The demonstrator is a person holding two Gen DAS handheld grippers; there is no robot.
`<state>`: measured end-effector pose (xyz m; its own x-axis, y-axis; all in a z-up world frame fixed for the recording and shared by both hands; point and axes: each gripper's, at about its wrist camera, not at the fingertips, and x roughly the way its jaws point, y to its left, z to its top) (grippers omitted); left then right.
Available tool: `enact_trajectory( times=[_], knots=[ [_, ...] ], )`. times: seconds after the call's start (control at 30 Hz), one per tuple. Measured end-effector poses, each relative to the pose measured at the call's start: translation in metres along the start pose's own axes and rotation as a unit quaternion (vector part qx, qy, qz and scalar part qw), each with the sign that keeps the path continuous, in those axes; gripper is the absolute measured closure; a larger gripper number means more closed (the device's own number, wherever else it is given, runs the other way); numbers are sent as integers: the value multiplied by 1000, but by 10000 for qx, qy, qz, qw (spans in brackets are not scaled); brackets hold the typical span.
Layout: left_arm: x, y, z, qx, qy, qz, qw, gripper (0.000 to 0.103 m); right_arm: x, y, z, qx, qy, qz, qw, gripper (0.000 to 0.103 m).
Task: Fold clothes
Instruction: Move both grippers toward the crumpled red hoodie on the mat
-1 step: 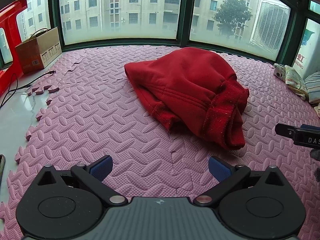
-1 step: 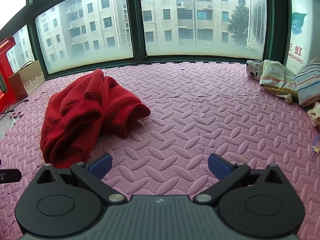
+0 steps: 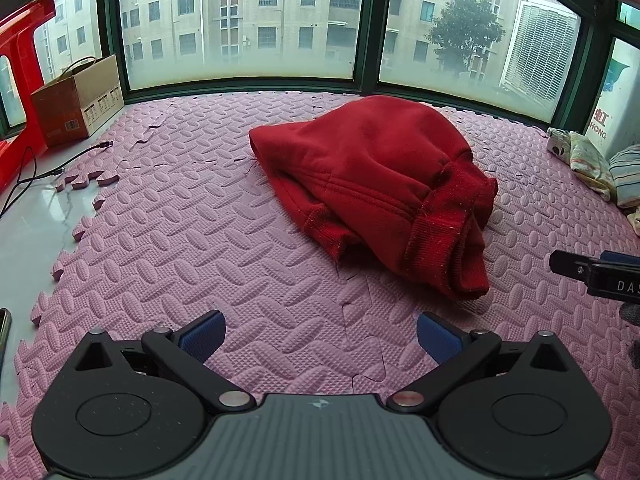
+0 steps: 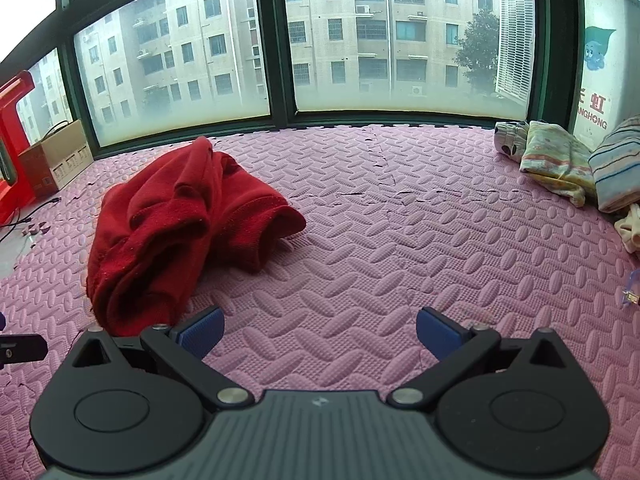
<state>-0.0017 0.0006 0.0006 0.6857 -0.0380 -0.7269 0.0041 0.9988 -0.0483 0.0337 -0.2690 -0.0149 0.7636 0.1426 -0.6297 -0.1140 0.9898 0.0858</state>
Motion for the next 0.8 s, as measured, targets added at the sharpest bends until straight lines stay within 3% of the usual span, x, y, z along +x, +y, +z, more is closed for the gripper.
enact_trajectory(
  times=[0.23,0.43,0.8],
  knots=[
    [-6,2,-3,-39,-40,-111,9999,0,-25,28,-15,-257,-138,-70,9996,0],
    [-12,1,-5,-34,-28,-119,9999,0,-36,32,-24,-140,64,222,9996,0],
    [-24,0,-13,-20,-34,-88,10000,0,-51,48,-33,-146,136,378,9991,0]
  ],
)
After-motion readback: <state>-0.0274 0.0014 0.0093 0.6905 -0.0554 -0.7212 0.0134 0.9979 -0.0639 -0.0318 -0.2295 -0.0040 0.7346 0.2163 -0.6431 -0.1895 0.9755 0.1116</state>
